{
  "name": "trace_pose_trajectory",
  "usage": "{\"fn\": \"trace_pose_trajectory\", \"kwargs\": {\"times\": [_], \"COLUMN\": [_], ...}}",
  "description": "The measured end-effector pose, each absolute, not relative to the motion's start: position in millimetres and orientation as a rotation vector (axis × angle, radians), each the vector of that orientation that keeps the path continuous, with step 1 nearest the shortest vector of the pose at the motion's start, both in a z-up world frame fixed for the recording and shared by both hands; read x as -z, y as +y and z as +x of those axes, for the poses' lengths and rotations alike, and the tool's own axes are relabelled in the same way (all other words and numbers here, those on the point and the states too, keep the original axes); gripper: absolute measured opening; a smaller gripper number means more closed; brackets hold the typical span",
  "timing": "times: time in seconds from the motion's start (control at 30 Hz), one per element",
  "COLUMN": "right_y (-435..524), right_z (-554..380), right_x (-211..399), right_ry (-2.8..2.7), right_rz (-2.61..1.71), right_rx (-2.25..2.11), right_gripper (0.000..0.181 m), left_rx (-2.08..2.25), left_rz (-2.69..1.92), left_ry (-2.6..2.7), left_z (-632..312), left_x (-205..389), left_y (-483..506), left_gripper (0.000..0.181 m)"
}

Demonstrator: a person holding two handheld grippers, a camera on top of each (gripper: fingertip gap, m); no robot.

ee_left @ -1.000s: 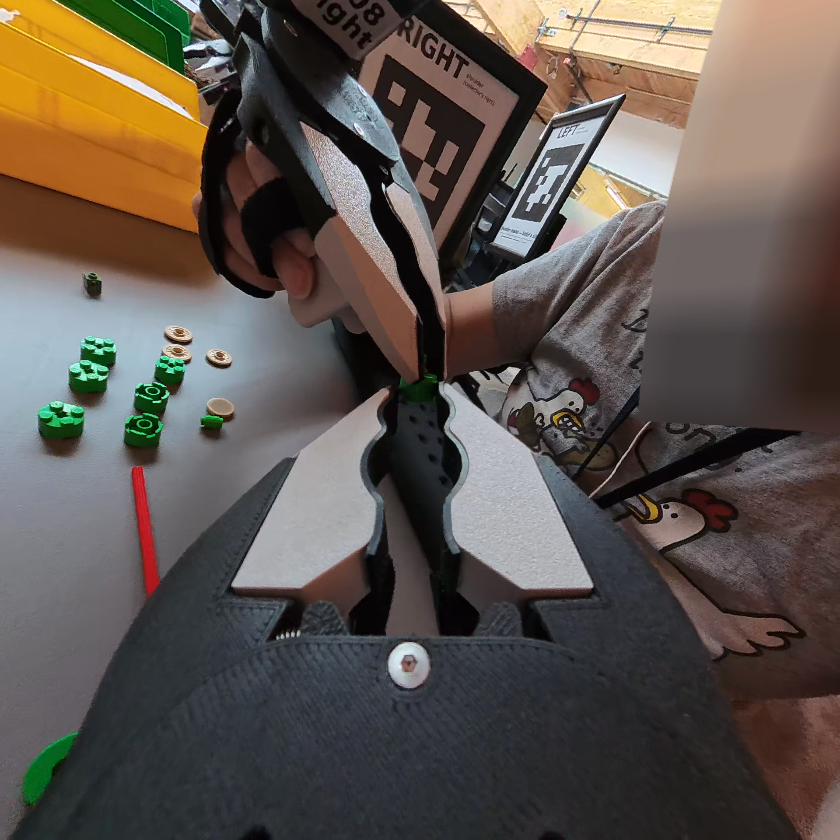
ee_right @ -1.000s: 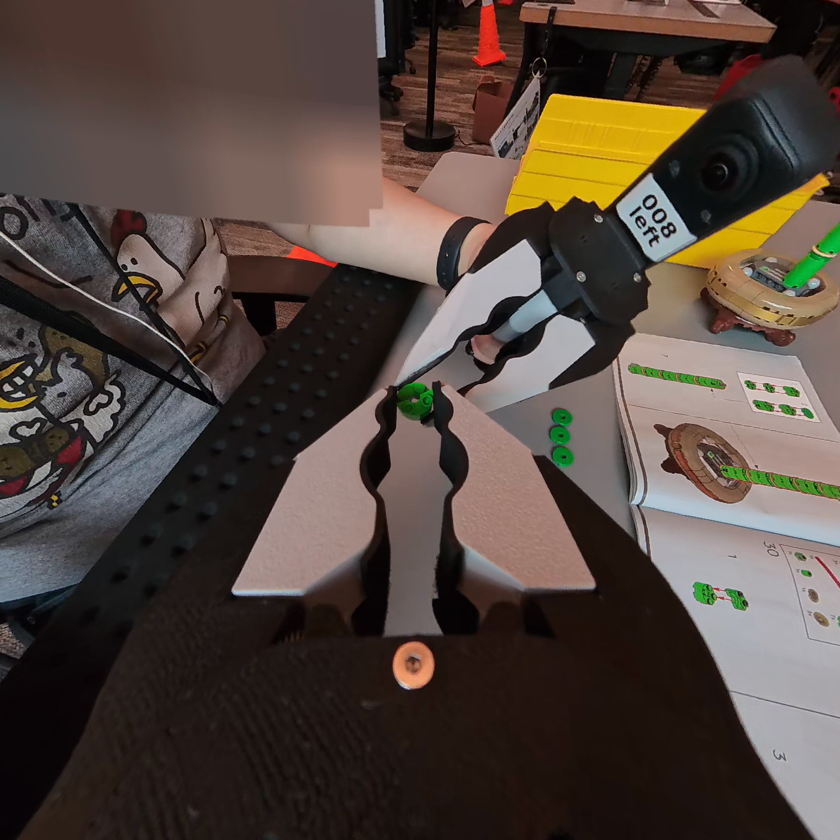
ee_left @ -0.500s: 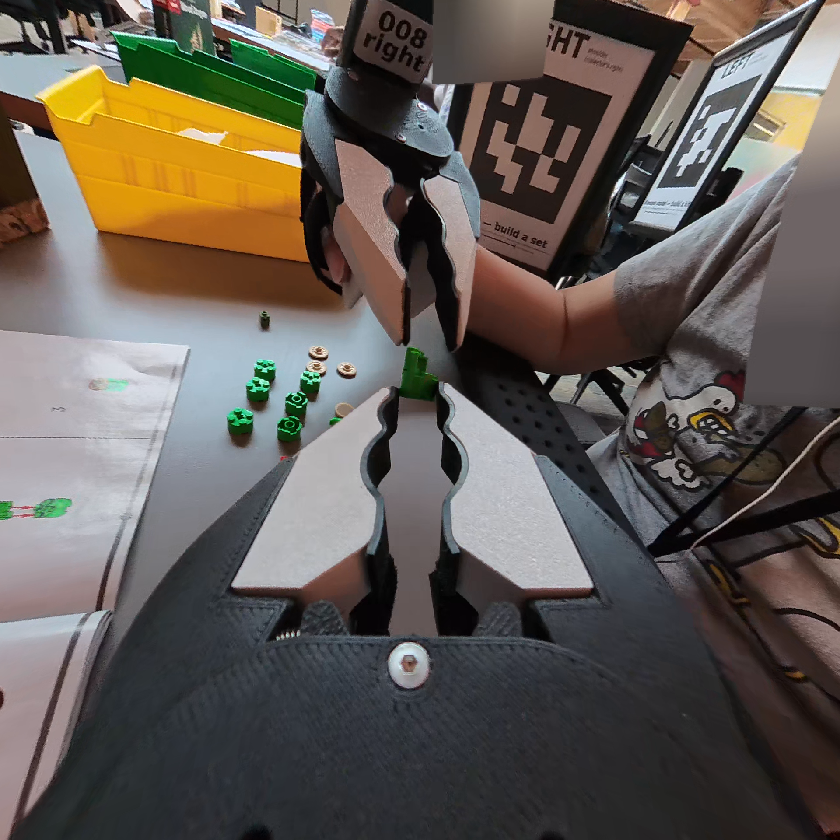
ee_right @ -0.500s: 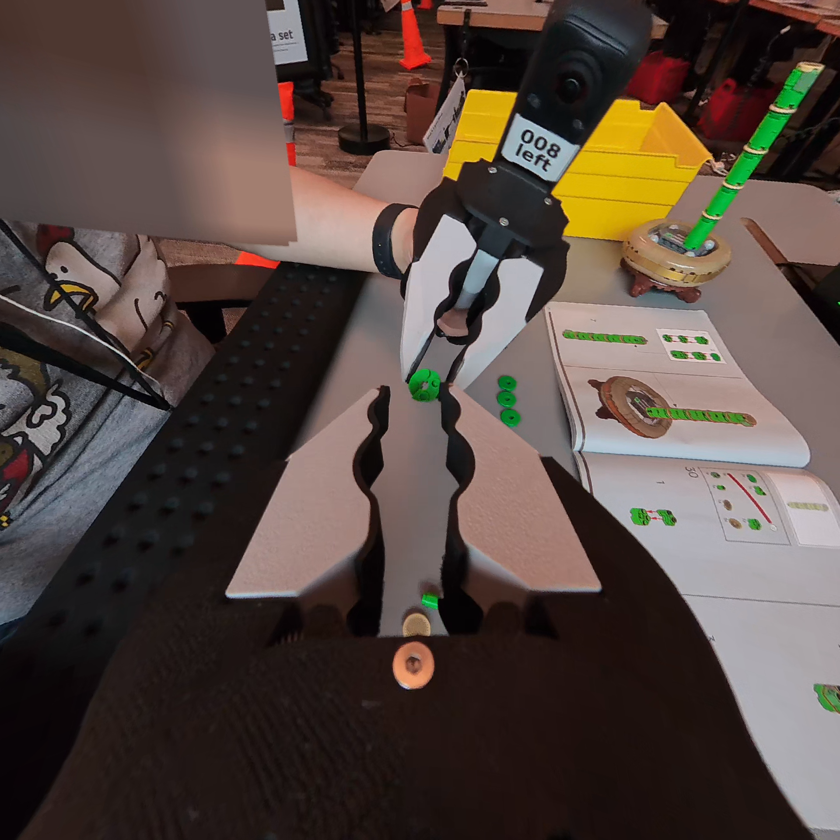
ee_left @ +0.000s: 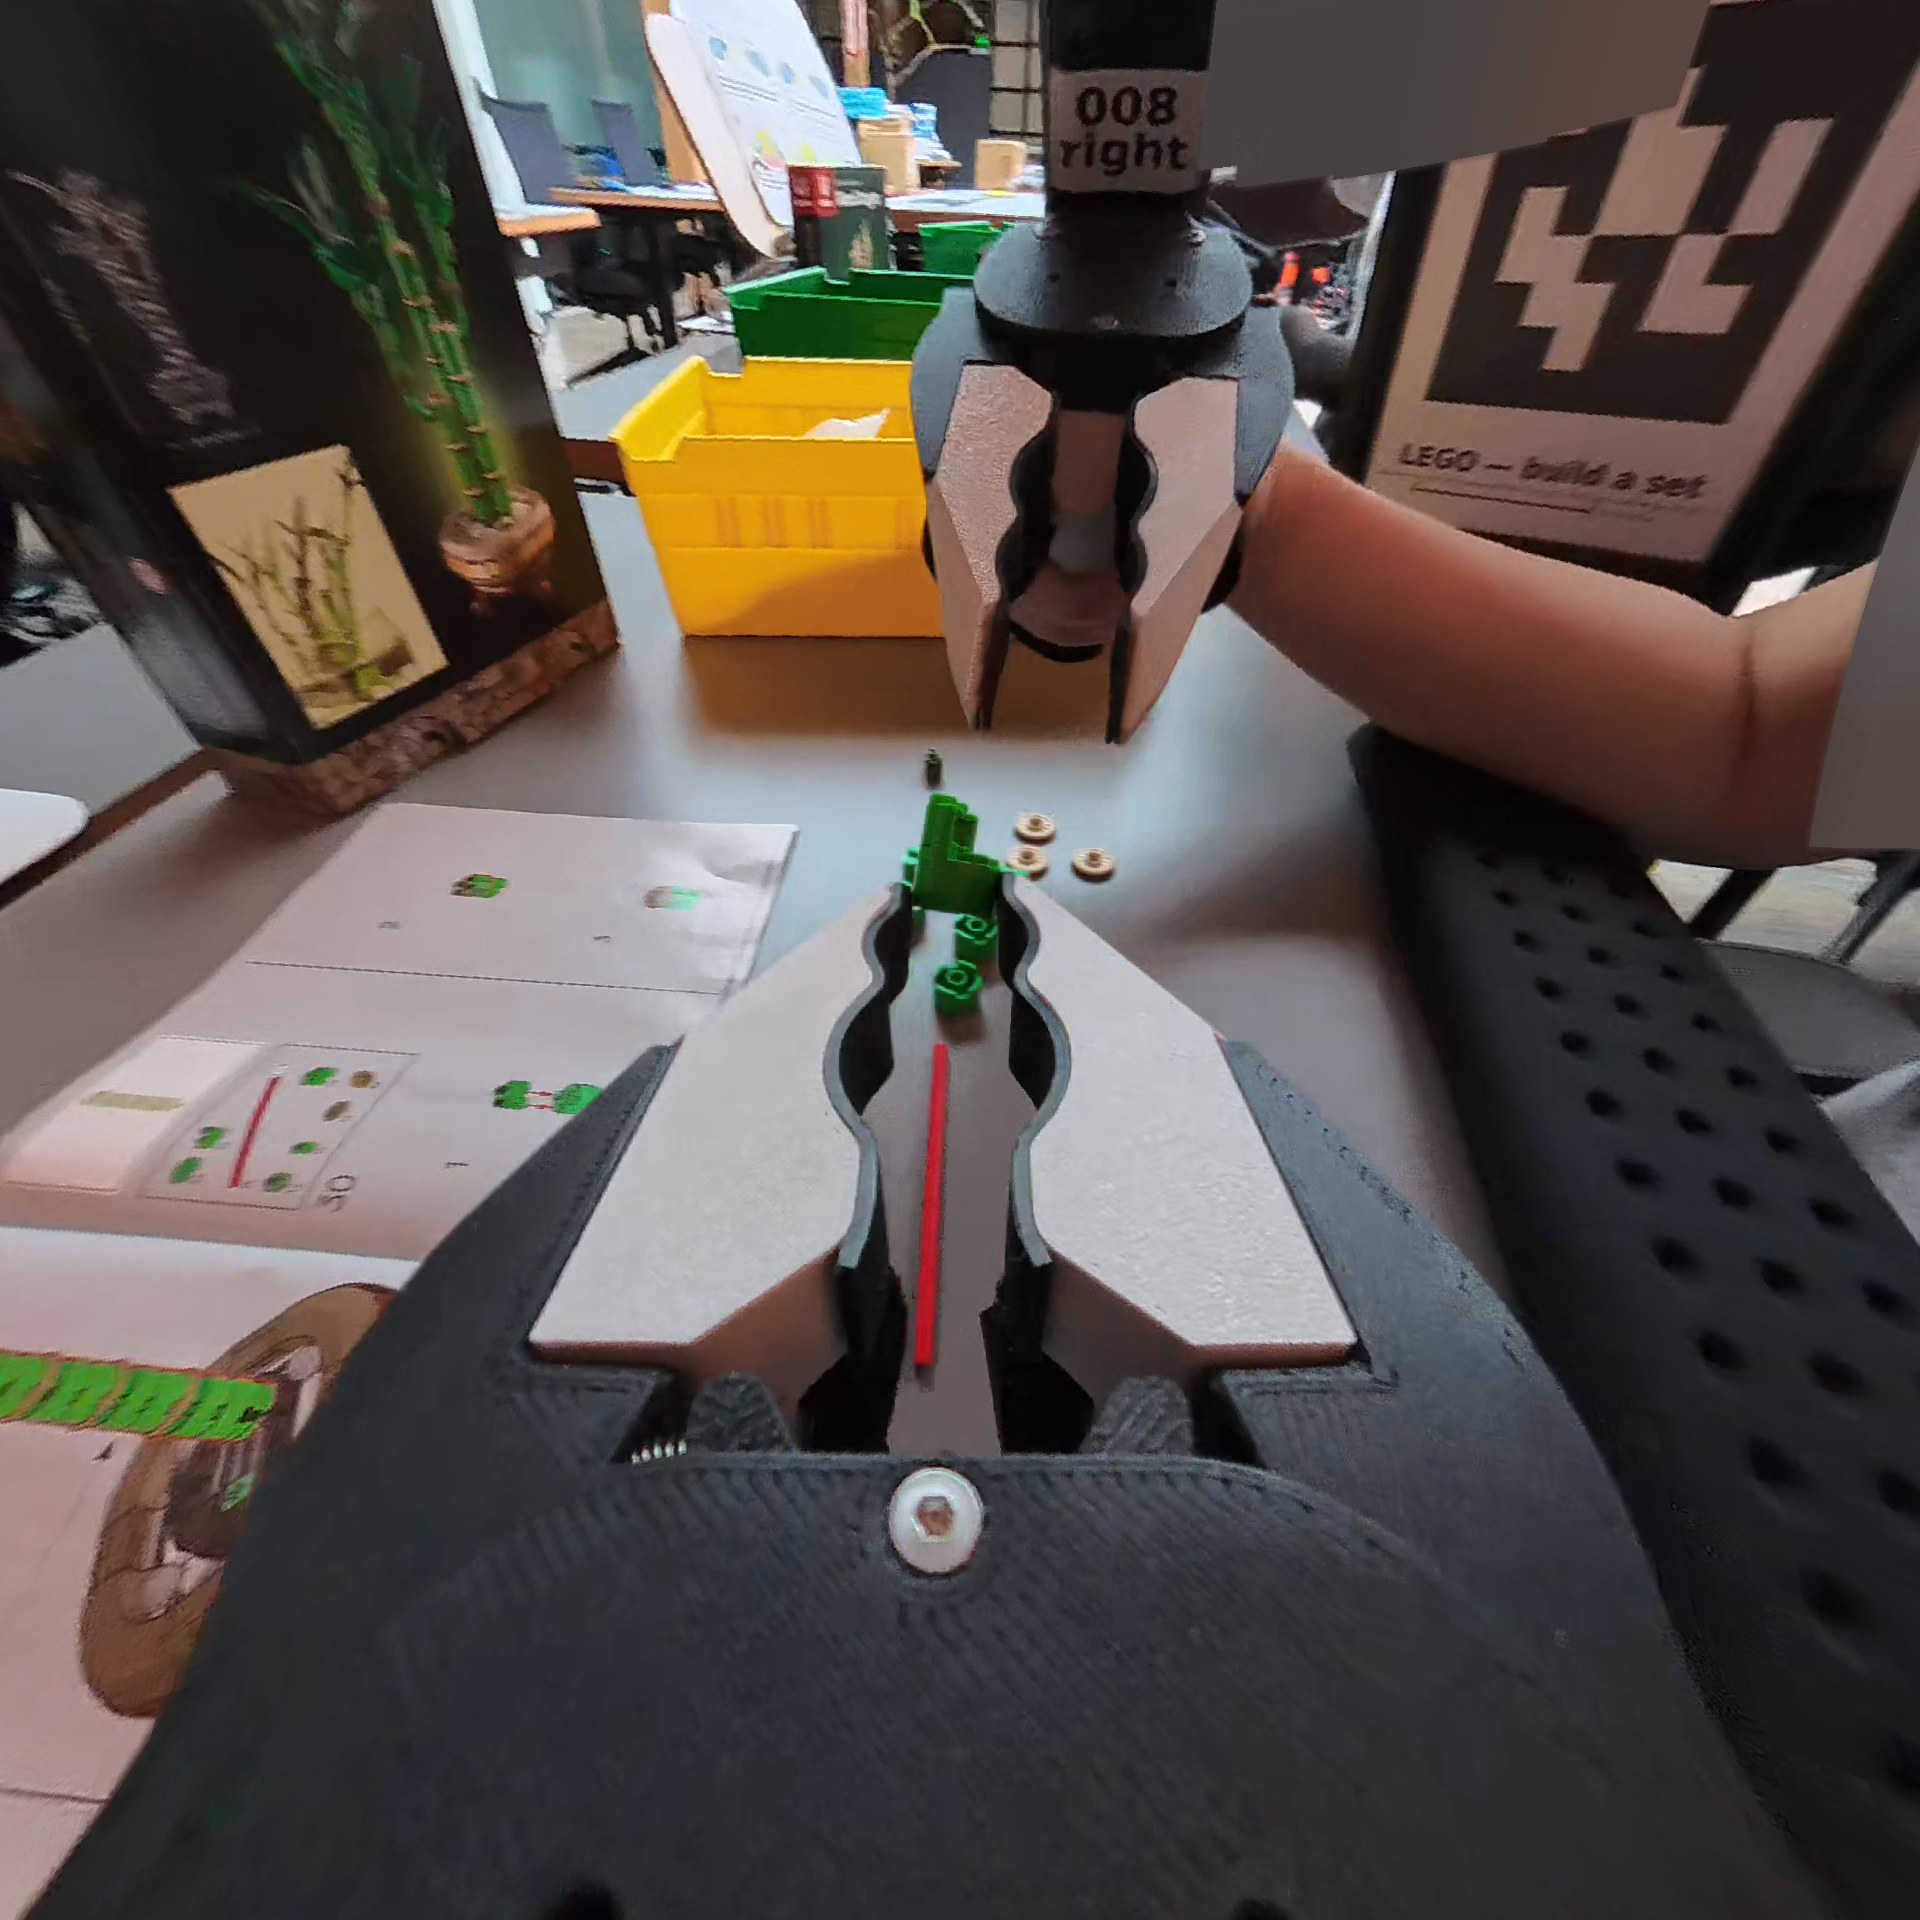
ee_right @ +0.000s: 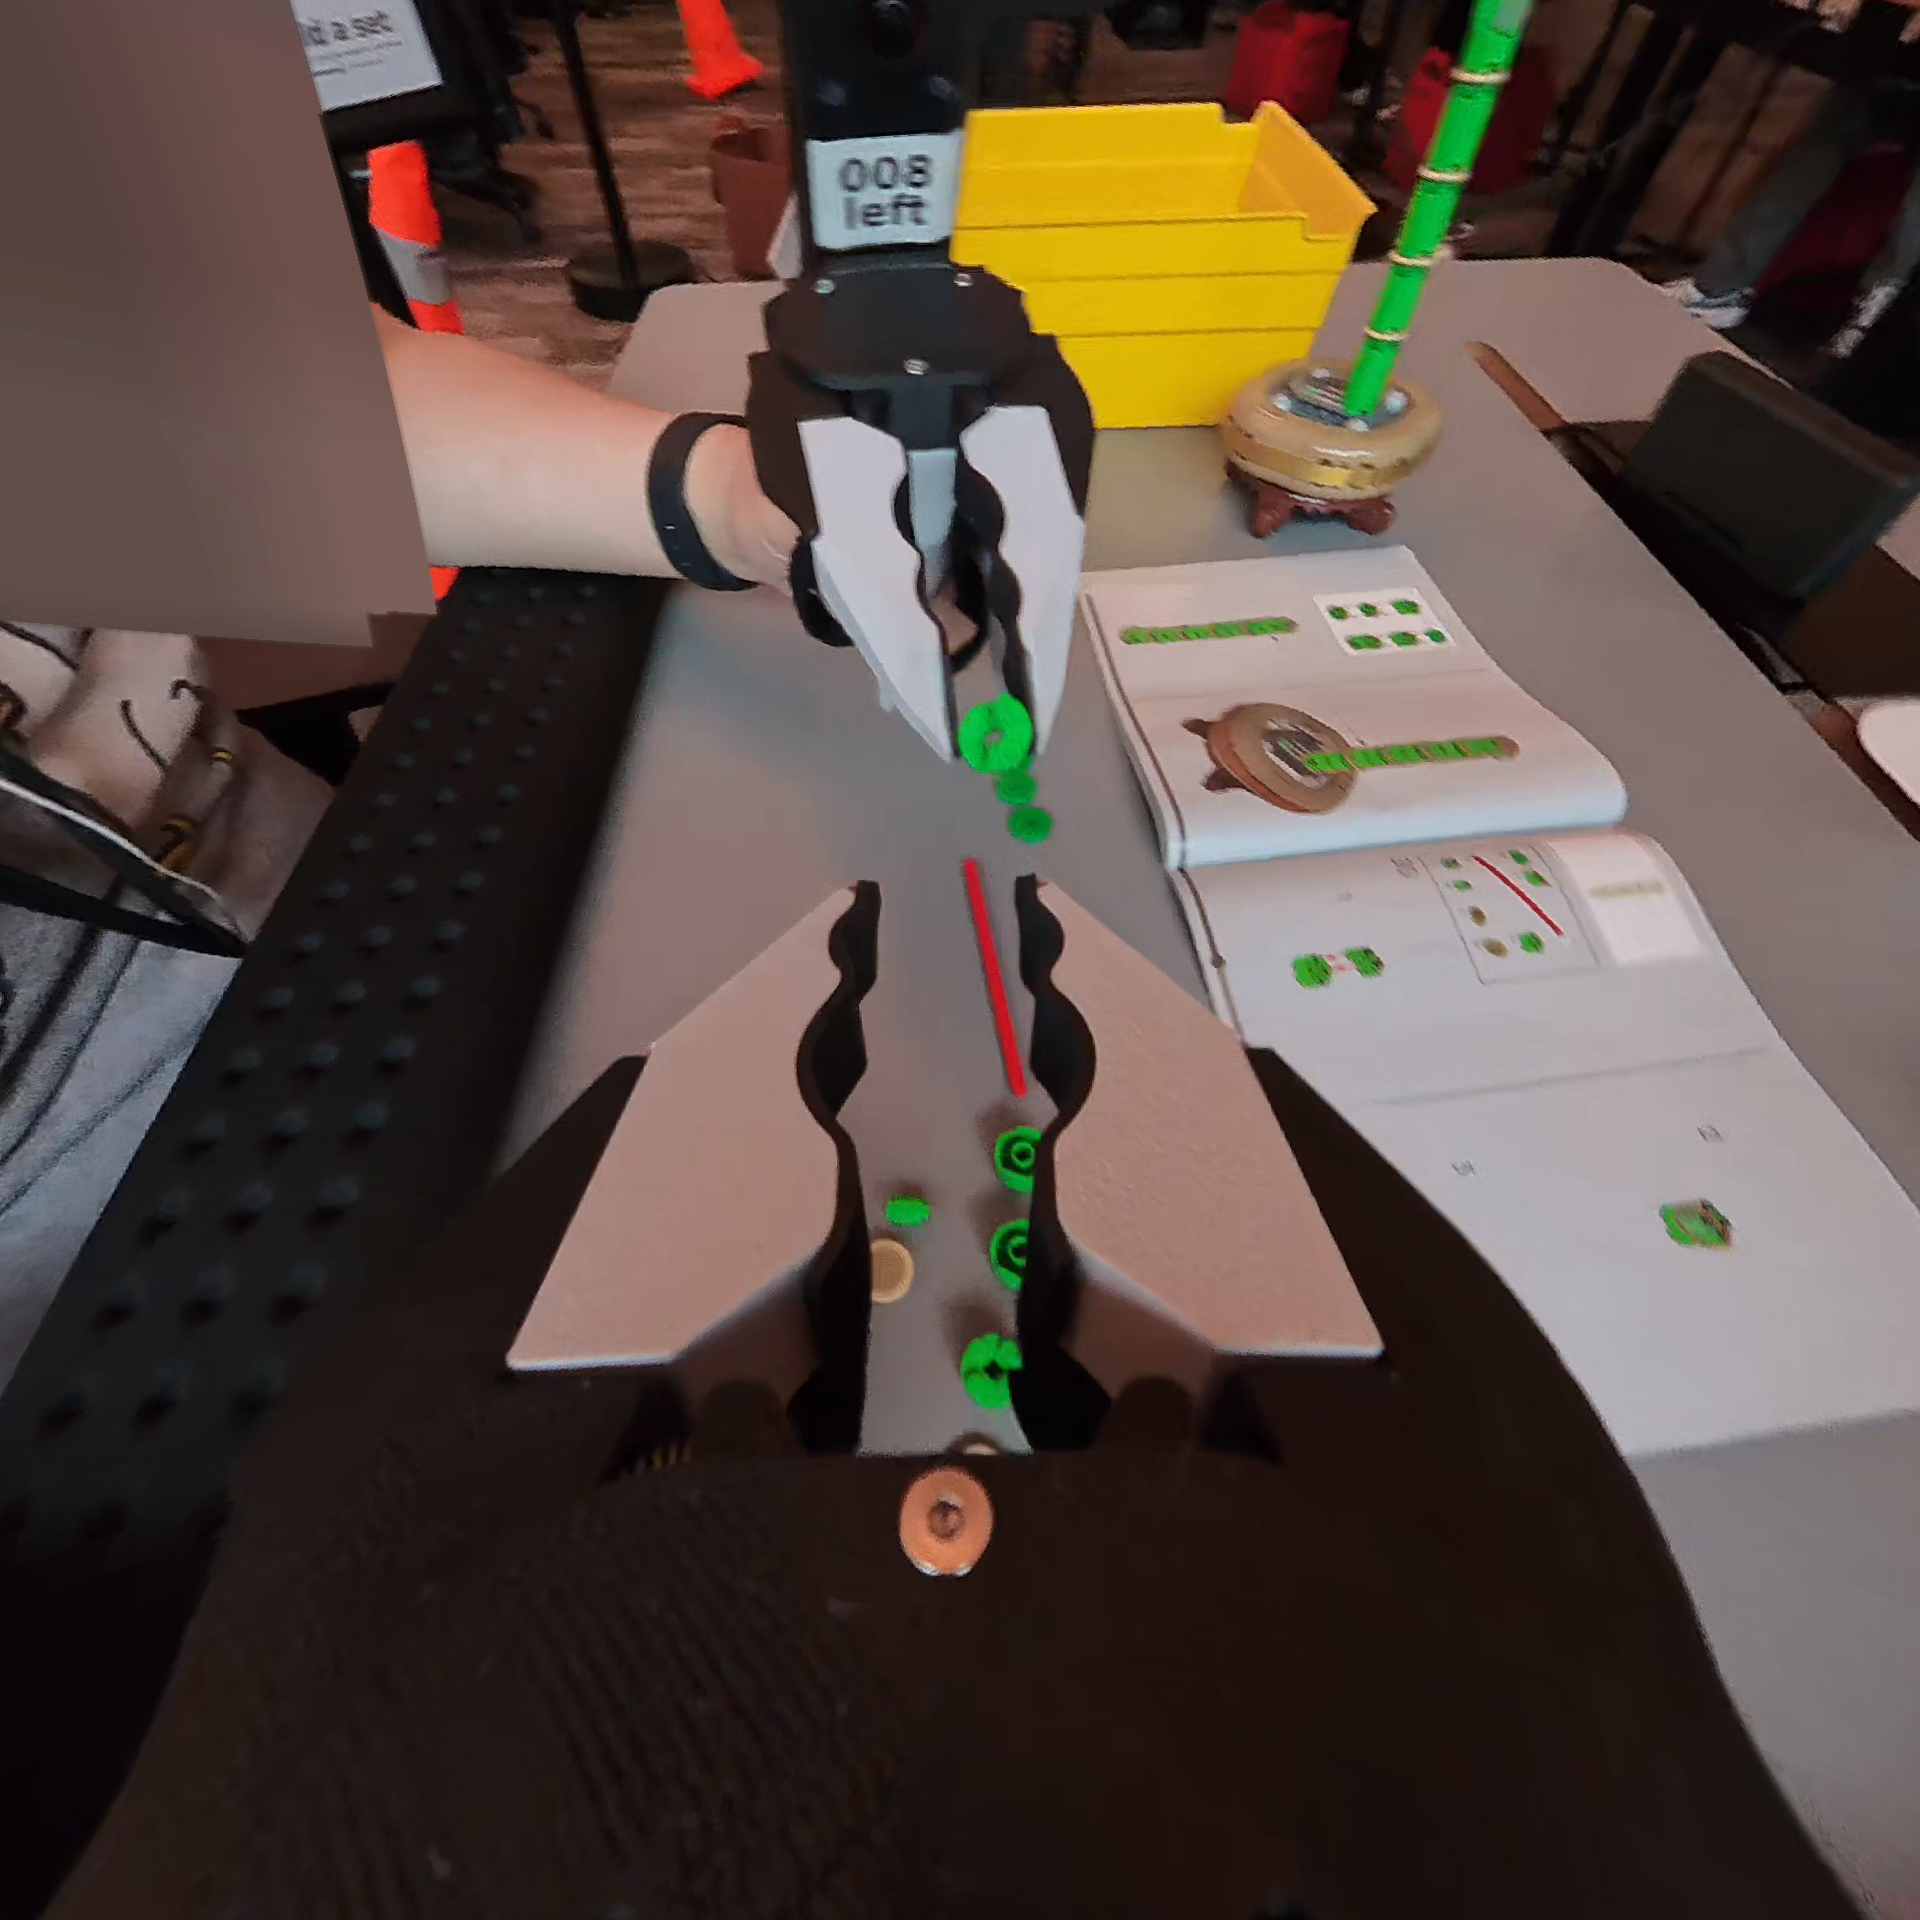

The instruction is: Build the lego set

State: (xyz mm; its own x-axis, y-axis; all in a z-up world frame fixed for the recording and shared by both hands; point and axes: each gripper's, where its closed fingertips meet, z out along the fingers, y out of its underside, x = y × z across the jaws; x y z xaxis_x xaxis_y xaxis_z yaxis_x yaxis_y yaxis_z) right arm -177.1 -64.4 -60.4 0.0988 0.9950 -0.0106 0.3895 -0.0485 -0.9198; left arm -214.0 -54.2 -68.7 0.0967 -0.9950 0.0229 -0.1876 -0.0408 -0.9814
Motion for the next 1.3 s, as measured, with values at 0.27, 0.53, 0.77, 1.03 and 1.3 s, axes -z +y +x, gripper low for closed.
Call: {"fn": "trace_pose_trajectory", "kwargs": {"times": [0.27,0.53,0.77,1.03,1.3], "right_y": [-37,-44,-48,-30,-31], "right_z": [-163,-169,-186,-200,-207], "right_x": [67,87,60,38,48], "right_ry": [-1.263,-1.354,-1.333,-1.113,-1.125], "right_rz": [-1.657,-1.759,-1.648,-1.612,-1.647], "right_rx": [-0.927,-0.87,-0.823,-0.895,-0.936], "right_gripper": [0.026,0.019,0.018,0.018,0.012], "left_rx": [1.075,1.069,1.042,1.062,1.055], "left_rz": [-1.431,-1.435,-1.444,-1.418,-1.398], "left_ry": [1.078,0.979,1.014,1.014,1.045], "left_z": [-221,-219,-209,-209,-206], "left_x": [60,55,60,55,55], "left_y": [-31,-26,-32,-36,-41], "left_gripper": [0.015,0.014,0.014,0.014,0.014]}}
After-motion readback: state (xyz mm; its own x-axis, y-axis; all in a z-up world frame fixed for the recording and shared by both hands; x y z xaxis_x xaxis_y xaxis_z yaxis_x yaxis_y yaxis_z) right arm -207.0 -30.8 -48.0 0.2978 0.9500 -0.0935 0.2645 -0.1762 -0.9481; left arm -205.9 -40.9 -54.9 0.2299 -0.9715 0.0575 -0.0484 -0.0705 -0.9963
